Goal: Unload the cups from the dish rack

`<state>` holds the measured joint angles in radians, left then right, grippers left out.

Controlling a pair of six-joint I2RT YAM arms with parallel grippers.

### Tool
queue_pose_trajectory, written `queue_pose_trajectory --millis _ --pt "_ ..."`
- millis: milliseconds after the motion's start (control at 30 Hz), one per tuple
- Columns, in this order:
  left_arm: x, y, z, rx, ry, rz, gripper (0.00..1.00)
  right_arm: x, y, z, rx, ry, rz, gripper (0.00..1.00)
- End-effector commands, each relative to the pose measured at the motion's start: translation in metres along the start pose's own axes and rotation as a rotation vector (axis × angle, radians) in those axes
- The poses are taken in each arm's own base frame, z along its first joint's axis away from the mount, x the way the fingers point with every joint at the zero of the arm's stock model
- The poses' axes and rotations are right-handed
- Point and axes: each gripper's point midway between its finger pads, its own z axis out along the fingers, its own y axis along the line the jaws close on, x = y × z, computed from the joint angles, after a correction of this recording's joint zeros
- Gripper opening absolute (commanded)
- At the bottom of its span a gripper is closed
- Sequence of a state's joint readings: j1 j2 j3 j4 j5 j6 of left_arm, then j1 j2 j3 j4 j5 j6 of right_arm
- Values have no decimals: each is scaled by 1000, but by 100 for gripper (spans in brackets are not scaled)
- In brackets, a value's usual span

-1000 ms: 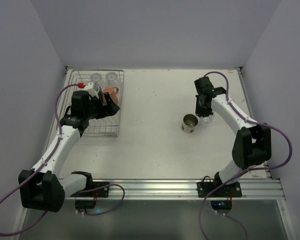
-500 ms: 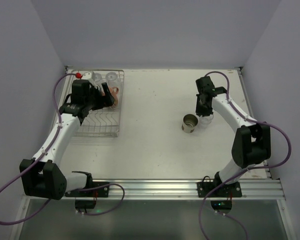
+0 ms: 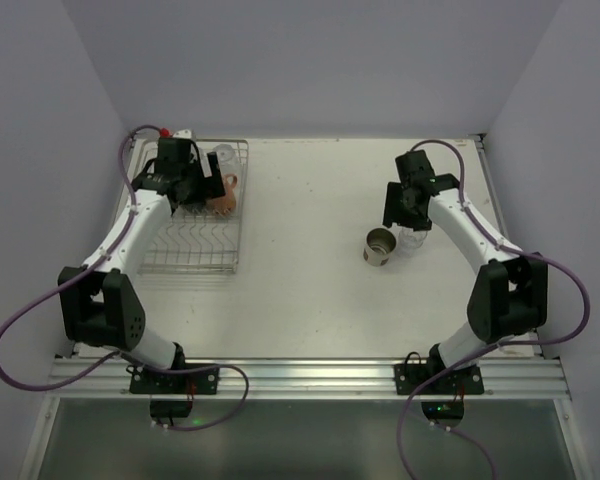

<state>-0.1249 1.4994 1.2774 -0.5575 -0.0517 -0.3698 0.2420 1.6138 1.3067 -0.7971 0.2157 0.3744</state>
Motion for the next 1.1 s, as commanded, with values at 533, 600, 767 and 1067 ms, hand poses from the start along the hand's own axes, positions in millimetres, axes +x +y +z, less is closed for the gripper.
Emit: queue_pose_trajectory --millis 533,600,767,1067 --pt "-30 -22 58 27 94 141 100 -12 44 -66 -255 -138 -70 70" --pt "-29 -20 62 9 100 151 100 -12 45 -67 -264 -141 -70 70" --pt "-28 -21 73 -17 108 165 100 -12 49 -66 -281 -143 -75 70" --pt "-28 -23 87 -67 103 175 100 -11 50 -66 -290 -142 -78 70"
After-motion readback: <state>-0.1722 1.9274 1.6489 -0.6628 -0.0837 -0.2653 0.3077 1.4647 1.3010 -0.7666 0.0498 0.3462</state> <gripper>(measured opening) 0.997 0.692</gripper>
